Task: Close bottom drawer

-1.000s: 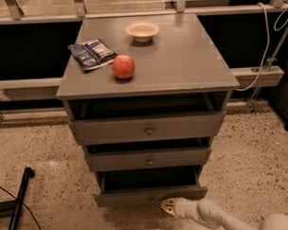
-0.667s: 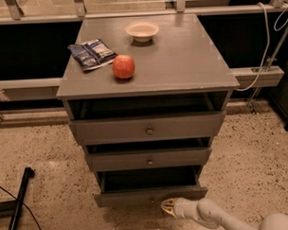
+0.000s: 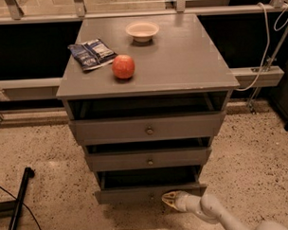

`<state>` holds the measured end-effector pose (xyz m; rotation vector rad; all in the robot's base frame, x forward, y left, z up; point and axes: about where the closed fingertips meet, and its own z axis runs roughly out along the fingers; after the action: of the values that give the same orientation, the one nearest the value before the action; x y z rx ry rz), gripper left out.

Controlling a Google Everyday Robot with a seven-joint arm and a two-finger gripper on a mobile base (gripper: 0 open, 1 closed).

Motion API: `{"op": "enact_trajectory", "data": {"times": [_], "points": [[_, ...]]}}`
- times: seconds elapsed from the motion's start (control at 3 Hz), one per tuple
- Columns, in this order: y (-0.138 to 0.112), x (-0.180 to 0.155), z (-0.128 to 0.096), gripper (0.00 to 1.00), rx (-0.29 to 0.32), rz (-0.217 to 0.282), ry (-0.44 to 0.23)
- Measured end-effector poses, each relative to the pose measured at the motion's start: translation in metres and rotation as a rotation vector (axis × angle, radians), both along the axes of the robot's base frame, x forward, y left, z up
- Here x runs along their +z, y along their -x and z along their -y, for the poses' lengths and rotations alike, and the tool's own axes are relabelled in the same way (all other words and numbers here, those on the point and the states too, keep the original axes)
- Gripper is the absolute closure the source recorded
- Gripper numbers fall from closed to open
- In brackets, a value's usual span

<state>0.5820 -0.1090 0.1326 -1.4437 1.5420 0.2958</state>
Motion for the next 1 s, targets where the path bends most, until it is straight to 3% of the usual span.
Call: {"op": "enact_trajectory", "data": {"times": [0.67, 1.0], "points": [[-0.037, 0.001, -0.004, 1.00, 0.010, 0.070, -0.019], [-0.068, 0.011, -0.014, 1.00, 0.019, 0.104, -0.029]]}}
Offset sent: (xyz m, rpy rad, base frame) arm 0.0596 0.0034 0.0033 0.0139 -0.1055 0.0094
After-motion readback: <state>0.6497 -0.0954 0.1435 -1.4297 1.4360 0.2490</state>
